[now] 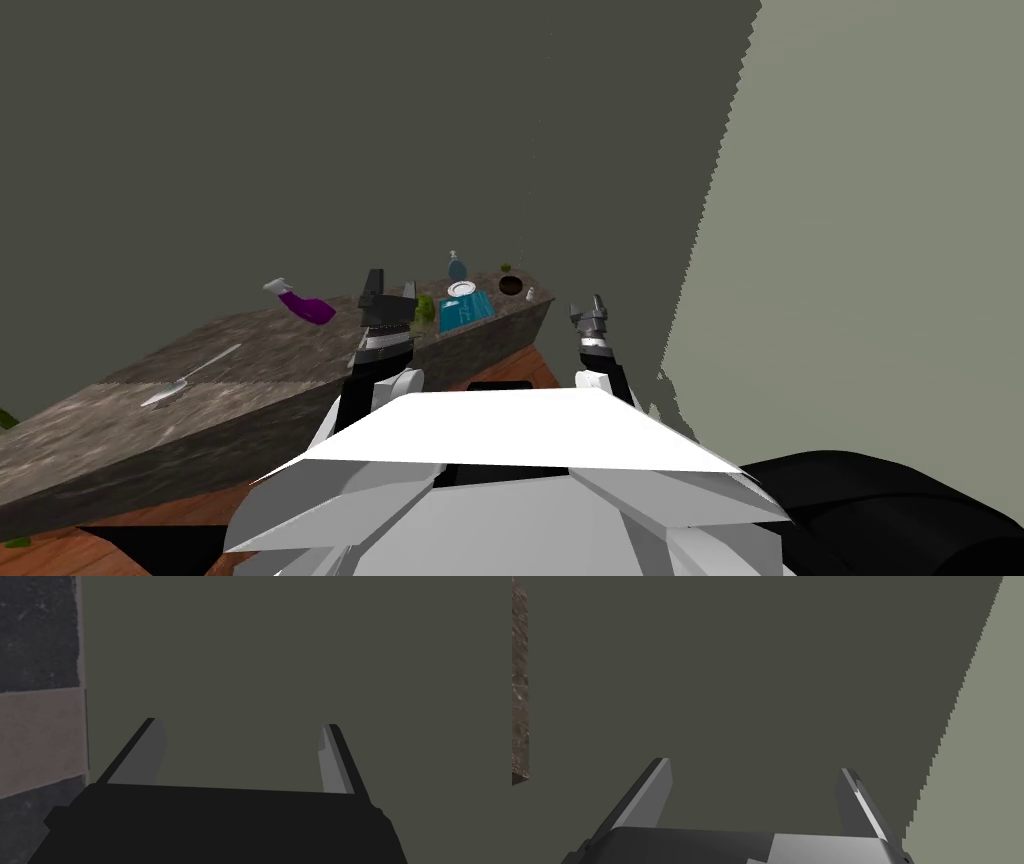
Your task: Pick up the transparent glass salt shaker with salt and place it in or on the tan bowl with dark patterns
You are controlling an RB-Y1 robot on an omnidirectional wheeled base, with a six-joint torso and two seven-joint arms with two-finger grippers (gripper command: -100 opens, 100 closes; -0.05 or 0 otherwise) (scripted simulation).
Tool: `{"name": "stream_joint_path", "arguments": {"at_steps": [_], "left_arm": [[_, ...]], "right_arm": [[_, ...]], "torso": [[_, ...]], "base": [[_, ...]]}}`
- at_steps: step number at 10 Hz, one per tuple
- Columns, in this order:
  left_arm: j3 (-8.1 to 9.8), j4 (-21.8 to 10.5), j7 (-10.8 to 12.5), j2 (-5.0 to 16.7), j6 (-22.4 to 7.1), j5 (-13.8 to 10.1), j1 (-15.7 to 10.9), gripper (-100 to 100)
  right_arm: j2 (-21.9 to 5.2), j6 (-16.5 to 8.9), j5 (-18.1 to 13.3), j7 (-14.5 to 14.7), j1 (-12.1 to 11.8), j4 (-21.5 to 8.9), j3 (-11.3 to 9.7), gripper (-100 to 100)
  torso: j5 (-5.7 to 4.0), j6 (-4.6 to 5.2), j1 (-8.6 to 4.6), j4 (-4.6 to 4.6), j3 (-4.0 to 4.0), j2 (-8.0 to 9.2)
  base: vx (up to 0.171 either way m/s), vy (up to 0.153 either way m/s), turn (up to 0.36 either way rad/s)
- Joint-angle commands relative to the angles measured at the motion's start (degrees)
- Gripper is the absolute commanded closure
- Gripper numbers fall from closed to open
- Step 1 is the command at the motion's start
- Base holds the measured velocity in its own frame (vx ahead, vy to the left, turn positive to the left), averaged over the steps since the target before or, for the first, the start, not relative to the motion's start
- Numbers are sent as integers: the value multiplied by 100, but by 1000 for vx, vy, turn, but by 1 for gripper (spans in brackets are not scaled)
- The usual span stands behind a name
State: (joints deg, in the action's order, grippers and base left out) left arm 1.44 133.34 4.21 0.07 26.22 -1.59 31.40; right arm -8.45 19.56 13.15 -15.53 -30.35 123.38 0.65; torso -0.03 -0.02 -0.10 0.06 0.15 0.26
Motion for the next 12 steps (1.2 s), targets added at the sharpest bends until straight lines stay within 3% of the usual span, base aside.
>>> {"name": "stream_joint_path", "arguments": {"at_steps": [1, 2, 7, 8, 12], "left_arm": [[0, 0, 0, 0, 0, 0, 0, 0], [0, 0, 0, 0, 0, 0, 0, 0], [0, 0, 0, 0, 0, 0, 1, 0], [1, 0, 0, 0, 0, 0, 1, 0], [1, 0, 0, 0, 0, 0, 2, 0]], "right_arm": [[-54, -192, 206, -171, 30, -159, -49, -100], [-54, -192, 206, -171, 30, -159, -49, -100], [-166, -529, 1032, -763, 59, -892, -190, -100], [-166, -529, 1068, -763, 59, -892, -190, -100], [-180, -669, 1733, -1104, 114, -1352, -230, -100]], "torso": [[0, 0, 0, 0, 0, 0], [0, 1, -1, 0, 0, -1], [-1, 2, -5, -2, -5, -9], [-1, 2, -6, -1, -5, -9], [1, 6, -1, -4, -13, -23]], "base": [[-71, -21, 210], [-44, -17, 50], [-48, -19, 227], [-34, -14, 58], [-18, -6, 158]]}}
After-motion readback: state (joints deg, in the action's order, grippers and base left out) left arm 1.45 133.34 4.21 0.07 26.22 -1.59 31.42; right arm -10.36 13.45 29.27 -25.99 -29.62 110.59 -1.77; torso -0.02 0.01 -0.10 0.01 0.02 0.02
